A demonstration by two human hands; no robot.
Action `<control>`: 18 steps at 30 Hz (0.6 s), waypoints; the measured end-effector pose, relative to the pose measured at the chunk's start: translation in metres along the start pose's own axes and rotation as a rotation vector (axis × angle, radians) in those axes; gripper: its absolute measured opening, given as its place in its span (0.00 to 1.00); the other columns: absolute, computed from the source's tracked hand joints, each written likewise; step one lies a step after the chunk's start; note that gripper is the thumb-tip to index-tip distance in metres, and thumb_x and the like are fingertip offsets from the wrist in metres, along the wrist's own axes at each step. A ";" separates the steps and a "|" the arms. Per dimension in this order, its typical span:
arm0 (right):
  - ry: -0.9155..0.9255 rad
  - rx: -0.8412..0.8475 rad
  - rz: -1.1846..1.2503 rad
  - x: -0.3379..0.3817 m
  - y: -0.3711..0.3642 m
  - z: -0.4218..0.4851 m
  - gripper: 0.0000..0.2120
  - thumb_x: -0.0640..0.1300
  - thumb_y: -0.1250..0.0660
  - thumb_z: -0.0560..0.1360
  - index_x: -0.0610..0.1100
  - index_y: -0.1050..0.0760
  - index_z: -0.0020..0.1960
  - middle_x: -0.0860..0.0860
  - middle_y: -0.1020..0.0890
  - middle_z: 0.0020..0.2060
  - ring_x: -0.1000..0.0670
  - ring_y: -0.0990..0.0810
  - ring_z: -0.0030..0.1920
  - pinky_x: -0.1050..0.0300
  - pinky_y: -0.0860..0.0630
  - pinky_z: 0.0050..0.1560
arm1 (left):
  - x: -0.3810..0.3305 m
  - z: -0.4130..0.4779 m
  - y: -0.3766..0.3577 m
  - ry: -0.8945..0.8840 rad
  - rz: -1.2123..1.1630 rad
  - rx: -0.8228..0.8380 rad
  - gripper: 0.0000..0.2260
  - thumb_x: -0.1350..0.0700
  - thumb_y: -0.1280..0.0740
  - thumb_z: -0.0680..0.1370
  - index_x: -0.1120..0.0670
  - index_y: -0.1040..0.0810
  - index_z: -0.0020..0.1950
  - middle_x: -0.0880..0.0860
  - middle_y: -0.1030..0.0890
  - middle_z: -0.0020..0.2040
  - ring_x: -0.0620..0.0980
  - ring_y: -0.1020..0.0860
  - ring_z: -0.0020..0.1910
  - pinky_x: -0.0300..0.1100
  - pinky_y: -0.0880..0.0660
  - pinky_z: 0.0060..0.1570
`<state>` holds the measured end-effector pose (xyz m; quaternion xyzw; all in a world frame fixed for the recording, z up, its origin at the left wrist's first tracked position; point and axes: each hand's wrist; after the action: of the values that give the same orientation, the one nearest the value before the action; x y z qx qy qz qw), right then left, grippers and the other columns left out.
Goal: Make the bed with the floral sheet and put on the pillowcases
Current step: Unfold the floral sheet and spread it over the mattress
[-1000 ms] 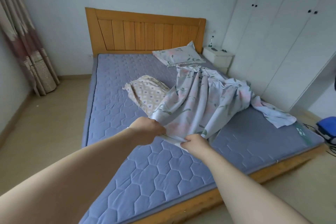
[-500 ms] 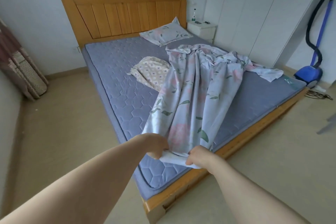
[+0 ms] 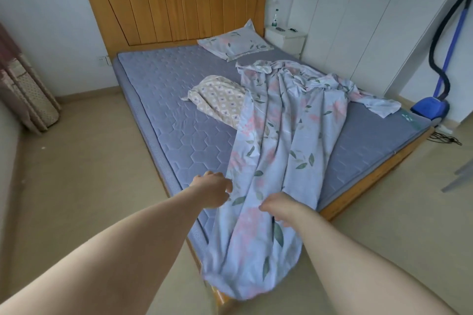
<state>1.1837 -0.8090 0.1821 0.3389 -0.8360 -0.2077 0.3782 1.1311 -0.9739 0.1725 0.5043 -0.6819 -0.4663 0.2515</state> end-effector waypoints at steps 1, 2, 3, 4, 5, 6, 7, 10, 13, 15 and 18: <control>-0.019 -0.022 0.050 0.017 -0.003 0.012 0.04 0.41 0.40 0.78 0.41 0.29 0.46 0.48 0.32 0.37 0.48 0.32 0.40 0.60 0.36 0.40 | 0.017 0.010 0.005 0.013 -0.025 -0.018 0.16 0.55 0.45 0.81 0.46 0.30 0.67 0.53 0.31 0.68 0.55 0.36 0.70 0.51 0.37 0.66; -0.029 -0.047 0.081 0.030 -0.006 0.022 0.07 0.40 0.41 0.77 0.43 0.31 0.40 0.49 0.34 0.35 0.49 0.34 0.35 0.61 0.37 0.35 | 0.031 0.018 0.010 0.023 -0.045 -0.028 0.16 0.57 0.46 0.81 0.47 0.30 0.67 0.53 0.31 0.68 0.55 0.36 0.69 0.50 0.36 0.65; -0.046 -0.052 0.114 0.044 -0.008 0.032 0.10 0.39 0.41 0.77 0.44 0.35 0.37 0.49 0.35 0.33 0.50 0.37 0.31 0.61 0.39 0.31 | 0.045 0.026 0.016 0.032 -0.066 -0.034 0.17 0.58 0.47 0.81 0.47 0.30 0.68 0.53 0.31 0.68 0.55 0.35 0.69 0.49 0.35 0.65; -0.048 -0.059 0.118 0.059 -0.011 0.044 0.10 0.39 0.42 0.76 0.44 0.36 0.37 0.49 0.36 0.33 0.50 0.39 0.30 0.61 0.41 0.29 | 0.059 0.035 0.021 0.041 -0.091 -0.041 0.17 0.59 0.47 0.81 0.47 0.30 0.68 0.53 0.31 0.68 0.55 0.35 0.69 0.49 0.34 0.64; -0.053 -0.053 0.154 0.081 -0.016 0.062 0.08 0.38 0.43 0.77 0.43 0.35 0.39 0.49 0.35 0.34 0.51 0.39 0.30 0.61 0.41 0.30 | 0.081 0.046 0.030 0.055 -0.117 -0.056 0.18 0.60 0.47 0.81 0.47 0.30 0.68 0.53 0.31 0.68 0.55 0.33 0.68 0.48 0.33 0.63; -0.045 -0.062 0.171 0.102 -0.020 0.076 0.04 0.38 0.43 0.77 0.42 0.32 0.43 0.47 0.33 0.37 0.50 0.37 0.31 0.61 0.40 0.31 | 0.101 0.056 0.037 0.059 -0.146 -0.074 0.18 0.60 0.48 0.80 0.48 0.30 0.68 0.53 0.30 0.68 0.55 0.32 0.67 0.48 0.32 0.62; -0.060 -0.075 0.215 0.119 -0.024 0.091 0.04 0.39 0.43 0.78 0.42 0.29 0.50 0.46 0.32 0.40 0.50 0.34 0.34 0.61 0.39 0.32 | 0.119 0.064 0.044 0.064 -0.176 -0.082 0.18 0.60 0.47 0.80 0.48 0.29 0.67 0.53 0.29 0.67 0.55 0.30 0.65 0.47 0.30 0.61; -0.103 -0.101 0.311 0.182 -0.034 0.127 0.02 0.40 0.42 0.77 0.44 0.34 0.49 0.46 0.32 0.43 0.49 0.33 0.38 0.59 0.36 0.40 | 0.177 0.089 0.070 0.054 -0.250 -0.073 0.17 0.60 0.47 0.80 0.50 0.28 0.66 0.52 0.28 0.67 0.54 0.26 0.61 0.45 0.27 0.55; -0.145 -0.112 0.412 0.243 -0.040 0.173 0.12 0.39 0.42 0.78 0.42 0.28 0.60 0.45 0.31 0.48 0.48 0.31 0.46 0.55 0.31 0.49 | 0.236 0.118 0.099 0.052 -0.315 -0.079 0.16 0.58 0.47 0.80 0.49 0.28 0.65 0.53 0.26 0.65 0.54 0.22 0.55 0.43 0.26 0.48; -0.145 -0.123 0.409 0.280 -0.038 0.196 0.17 0.38 0.42 0.78 0.35 0.30 0.66 0.42 0.28 0.50 0.46 0.28 0.50 0.49 0.26 0.59 | 0.270 0.142 0.119 0.062 -0.352 -0.090 0.15 0.58 0.47 0.80 0.49 0.27 0.64 0.53 0.25 0.63 0.54 0.23 0.49 0.43 0.27 0.43; -0.152 -0.166 0.450 0.311 -0.031 0.236 0.18 0.39 0.42 0.78 0.34 0.31 0.67 0.38 0.25 0.55 0.42 0.24 0.56 0.48 0.26 0.59 | 0.305 0.177 0.143 0.068 -0.370 -0.102 0.15 0.57 0.46 0.80 0.50 0.27 0.64 0.54 0.25 0.63 0.56 0.21 0.53 0.44 0.25 0.46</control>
<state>0.8636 -1.0345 0.1682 0.0956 -0.8966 -0.2111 0.3775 0.8110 -1.1795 0.1833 0.6233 -0.5441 -0.5211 0.2095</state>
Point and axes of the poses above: each hand's wrist, its own z-axis towards the middle knuckle, its own y-axis out of the back of the hand, x = y × z
